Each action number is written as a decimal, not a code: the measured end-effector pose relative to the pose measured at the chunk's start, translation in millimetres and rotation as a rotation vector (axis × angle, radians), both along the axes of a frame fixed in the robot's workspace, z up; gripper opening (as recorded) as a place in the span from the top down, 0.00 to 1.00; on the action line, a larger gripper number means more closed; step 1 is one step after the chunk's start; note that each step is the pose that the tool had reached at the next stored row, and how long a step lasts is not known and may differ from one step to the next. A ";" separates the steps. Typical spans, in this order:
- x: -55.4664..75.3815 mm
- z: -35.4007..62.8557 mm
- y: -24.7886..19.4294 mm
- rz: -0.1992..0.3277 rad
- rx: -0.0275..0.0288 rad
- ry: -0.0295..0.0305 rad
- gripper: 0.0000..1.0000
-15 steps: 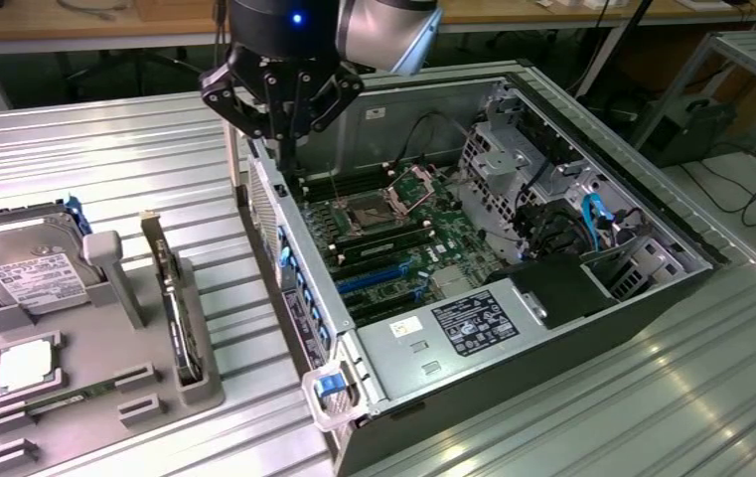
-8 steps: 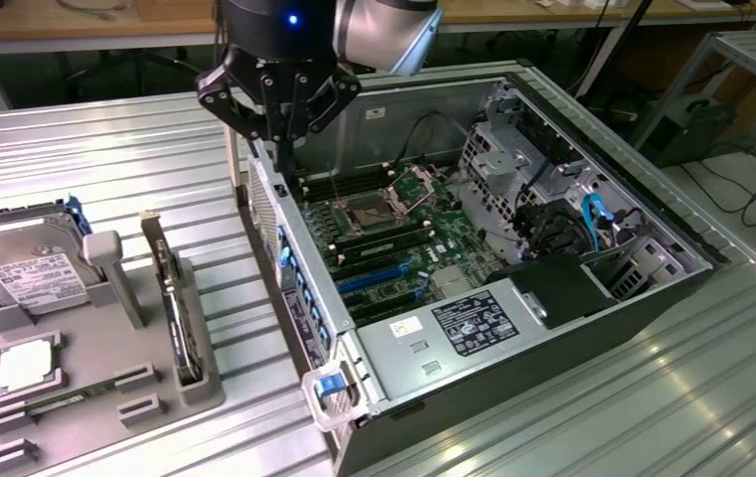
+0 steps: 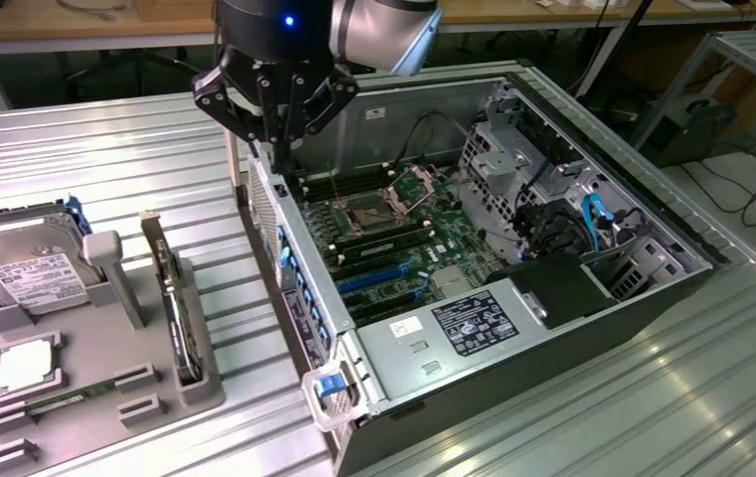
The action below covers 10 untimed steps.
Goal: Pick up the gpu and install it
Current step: 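Reach for the gpu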
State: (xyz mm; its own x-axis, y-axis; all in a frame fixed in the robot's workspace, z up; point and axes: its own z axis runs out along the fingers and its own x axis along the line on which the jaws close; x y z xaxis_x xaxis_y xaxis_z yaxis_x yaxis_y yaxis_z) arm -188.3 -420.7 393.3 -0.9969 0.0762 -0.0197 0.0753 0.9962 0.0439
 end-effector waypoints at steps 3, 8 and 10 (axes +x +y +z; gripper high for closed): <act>-1.5 -0.1 -0.7 0.000 0.0000 -0.0001 0.89; -4.9 -0.2 -1.8 0.000 0.0001 -0.0001 0.89; -6.6 -0.2 -2.4 0.000 0.0001 -0.0001 0.89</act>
